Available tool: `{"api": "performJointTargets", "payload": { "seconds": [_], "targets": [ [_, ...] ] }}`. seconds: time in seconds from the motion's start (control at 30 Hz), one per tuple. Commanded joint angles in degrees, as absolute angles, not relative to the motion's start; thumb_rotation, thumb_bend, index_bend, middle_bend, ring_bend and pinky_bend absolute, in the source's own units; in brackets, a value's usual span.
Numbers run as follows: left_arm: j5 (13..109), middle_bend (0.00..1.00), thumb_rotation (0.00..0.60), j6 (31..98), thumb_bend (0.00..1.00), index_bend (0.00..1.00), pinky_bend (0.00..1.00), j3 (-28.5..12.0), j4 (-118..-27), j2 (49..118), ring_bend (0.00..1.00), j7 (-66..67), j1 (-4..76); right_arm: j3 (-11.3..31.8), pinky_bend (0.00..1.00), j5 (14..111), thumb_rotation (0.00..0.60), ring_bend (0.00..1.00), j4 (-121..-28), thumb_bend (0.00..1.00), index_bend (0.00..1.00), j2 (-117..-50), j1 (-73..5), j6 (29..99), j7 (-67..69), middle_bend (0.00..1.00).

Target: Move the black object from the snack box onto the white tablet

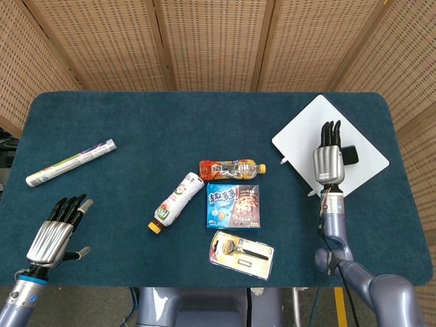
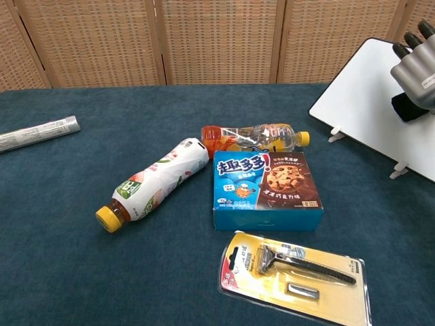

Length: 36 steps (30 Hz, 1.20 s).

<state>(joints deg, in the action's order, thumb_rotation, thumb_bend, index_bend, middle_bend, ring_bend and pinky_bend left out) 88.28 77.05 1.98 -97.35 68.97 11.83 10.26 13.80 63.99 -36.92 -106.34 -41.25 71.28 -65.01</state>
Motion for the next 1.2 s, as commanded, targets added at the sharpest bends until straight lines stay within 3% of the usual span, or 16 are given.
{"api": "performJointTargets", "payload": {
  "seconds": [0.03, 0.6, 0.93, 1.2],
  "targets": [
    [88.18, 0.0, 0.6, 76.99, 0.13, 0.0, 0.0, 1.95, -97.35, 68.97, 0.0, 11.87, 10.28, 13.96, 0.0, 64.11, 0.6, 0.0, -36.55, 0.0, 0.62, -106.42, -41.32, 70.97, -64.88, 0.09],
    [87.78, 0.0, 0.6, 76.93, 0.13, 0.0, 0.0, 1.86, -97.41, 69.04, 0.0, 12.11, 10.29, 14.58, 0.0, 64.61, 0.6, 0.0, -36.02, 0.0, 0.6, -106.41, -41.35, 69.86, -64.58, 0.04],
    [87.58, 0.0, 0.6, 76.78, 0.13, 0.0, 0.0, 1.89, -97.5, 68.98, 0.0, 12.12, 10.31, 15.14, 0.0, 64.27, 0.6, 0.0, -38.28, 0.0, 0.49, -105.66, -40.87, 70.16, -65.77, 0.0],
    [87.78, 0.0, 0.6, 76.94, 0.13, 0.0, 0.0, 1.95, -97.63, 68.92, 0.0, 12.09, 10.28, 15.72, 0.0, 63.68, 0.6, 0.0, -42.48, 0.0, 0.34, -103.85, -40.36, 70.88, -67.69, 0.0]
  ]
}}
